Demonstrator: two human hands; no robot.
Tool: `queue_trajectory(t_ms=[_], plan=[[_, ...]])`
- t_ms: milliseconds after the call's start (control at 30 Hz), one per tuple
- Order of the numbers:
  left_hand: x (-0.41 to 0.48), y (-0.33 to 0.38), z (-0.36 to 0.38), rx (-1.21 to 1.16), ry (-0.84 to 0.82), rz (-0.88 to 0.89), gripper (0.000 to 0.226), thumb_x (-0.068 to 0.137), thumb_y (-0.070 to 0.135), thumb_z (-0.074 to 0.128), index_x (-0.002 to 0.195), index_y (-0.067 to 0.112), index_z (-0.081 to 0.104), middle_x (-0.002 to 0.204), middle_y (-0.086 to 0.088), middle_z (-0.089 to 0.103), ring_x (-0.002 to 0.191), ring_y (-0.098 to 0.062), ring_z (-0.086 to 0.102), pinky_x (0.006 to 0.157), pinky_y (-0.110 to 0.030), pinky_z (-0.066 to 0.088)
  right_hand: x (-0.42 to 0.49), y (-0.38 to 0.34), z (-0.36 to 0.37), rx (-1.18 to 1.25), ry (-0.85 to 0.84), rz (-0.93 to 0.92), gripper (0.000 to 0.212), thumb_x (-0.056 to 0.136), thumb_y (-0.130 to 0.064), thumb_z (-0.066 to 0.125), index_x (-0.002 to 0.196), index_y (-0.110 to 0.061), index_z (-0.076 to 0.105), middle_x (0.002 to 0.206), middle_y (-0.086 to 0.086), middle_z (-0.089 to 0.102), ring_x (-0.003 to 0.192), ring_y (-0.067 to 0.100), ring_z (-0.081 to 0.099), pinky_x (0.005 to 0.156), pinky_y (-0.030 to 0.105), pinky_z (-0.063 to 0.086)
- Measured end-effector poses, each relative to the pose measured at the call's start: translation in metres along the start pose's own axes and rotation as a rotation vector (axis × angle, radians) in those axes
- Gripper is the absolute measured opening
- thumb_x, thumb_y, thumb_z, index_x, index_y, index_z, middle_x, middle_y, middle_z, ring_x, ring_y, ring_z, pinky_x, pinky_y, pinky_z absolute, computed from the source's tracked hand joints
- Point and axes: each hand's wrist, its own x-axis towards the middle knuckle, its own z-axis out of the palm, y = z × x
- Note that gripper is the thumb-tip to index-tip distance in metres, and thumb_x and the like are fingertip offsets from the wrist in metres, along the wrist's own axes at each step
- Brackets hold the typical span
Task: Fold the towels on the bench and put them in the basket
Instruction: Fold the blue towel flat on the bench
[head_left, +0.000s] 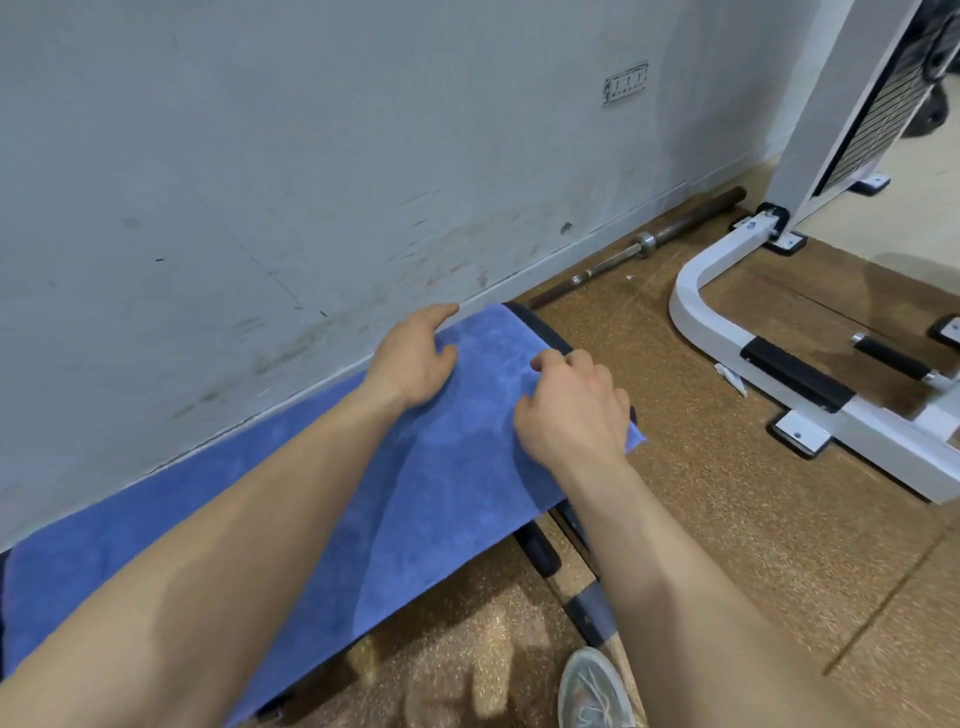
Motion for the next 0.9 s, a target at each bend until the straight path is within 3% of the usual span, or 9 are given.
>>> queue_trajectory(t_ms=[267,533,700,800,900], plan=[[-0.168,-0.082,-0.066,0.153,0.035,-0.226,0.04,0.091,0.022,0.059,0.13,0.026,0.059,0.137,0.004,0.057,0.124,-0.019,0.055,0.103,-0.036,0.044,-0.06,-0.073,0.029,-0.013,-0.238,-0.329,0.04,0.094,-0.034,0.053,0.133,-0.021,0.052,0.134,0.006,0.048,0.126,0.03,0.045,0.101,0.044,0.035],[-0.317,-0.127,-0.107,0.238,0.092,-0.387,0.04,0.094,0.023,0.057,0.134,0.02,0.056,0.141,0.003,0.052,0.131,-0.02,0.048,0.104,-0.038,0.043,-0.147,-0.145,0.081,-0.065,-0.442,-0.63,0.047,0.094,-0.039,0.054,0.137,-0.021,0.048,0.138,0.007,0.046,0.13,0.033,0.044,0.105,0.044,0.035],[-0.376,-0.158,-0.105,0.324,0.124,-0.449,0.044,0.091,0.015,0.054,0.134,0.013,0.054,0.142,-0.004,0.049,0.128,-0.029,0.048,0.104,-0.042,0.044,-0.198,-0.183,0.122,-0.081,-0.371,-0.876,0.041,0.094,-0.034,0.054,0.133,-0.023,0.053,0.133,0.003,0.05,0.124,0.03,0.047,0.099,0.041,0.038],[-0.4,-0.167,-0.097,0.333,0.181,-0.453,0.045,0.092,0.024,0.058,0.134,0.011,0.052,0.142,-0.008,0.047,0.127,-0.031,0.048,0.102,-0.043,0.045,-0.215,-0.201,0.142,-0.09,-0.349,-1.024,0.034,0.095,-0.031,0.052,0.128,-0.025,0.059,0.126,-0.001,0.053,0.117,0.026,0.049,0.095,0.04,0.039],[-0.404,-0.168,-0.1,0.167,0.223,-0.598,0.055,0.094,0.036,0.056,0.142,0.012,0.042,0.142,-0.006,0.047,0.129,-0.028,0.042,0.104,-0.041,0.042,-0.223,-0.207,0.157,-0.119,-0.341,-1.09,0.028,0.095,-0.03,0.053,0.121,-0.027,0.063,0.118,-0.003,0.055,0.11,0.025,0.051,0.092,0.041,0.042]])
